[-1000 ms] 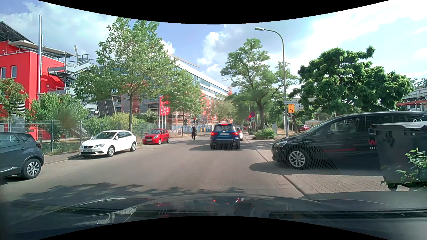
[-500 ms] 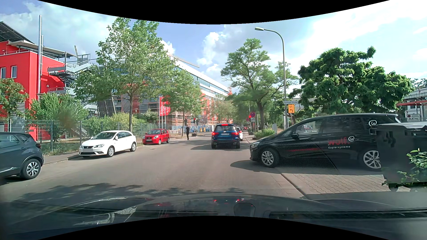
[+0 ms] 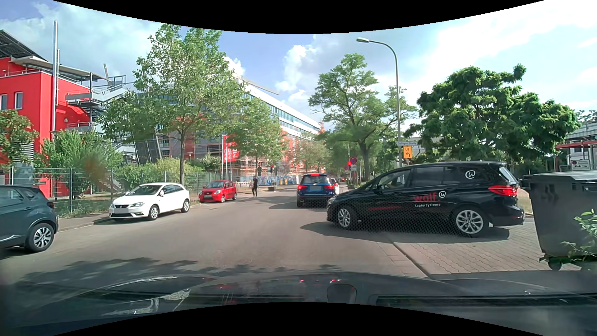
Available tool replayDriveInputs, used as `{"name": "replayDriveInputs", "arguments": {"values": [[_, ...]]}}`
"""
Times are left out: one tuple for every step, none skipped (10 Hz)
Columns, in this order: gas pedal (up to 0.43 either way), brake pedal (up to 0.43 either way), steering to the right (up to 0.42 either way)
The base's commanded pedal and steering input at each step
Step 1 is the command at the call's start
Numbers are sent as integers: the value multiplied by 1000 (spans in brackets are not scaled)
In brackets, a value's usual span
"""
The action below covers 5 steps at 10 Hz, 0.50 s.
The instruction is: Follow the waypoints while adhering to traffic rules and regulations
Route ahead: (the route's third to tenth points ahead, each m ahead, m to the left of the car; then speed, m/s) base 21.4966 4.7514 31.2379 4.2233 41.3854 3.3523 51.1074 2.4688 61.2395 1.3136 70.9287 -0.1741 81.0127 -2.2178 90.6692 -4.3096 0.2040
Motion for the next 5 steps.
{"name": "replayDriveInputs", "arguments": {"values": [[0, 37, 0], [0, 18, 0], [0, 0, 0], [0, 0, 0], [0, 0, 0]]}}
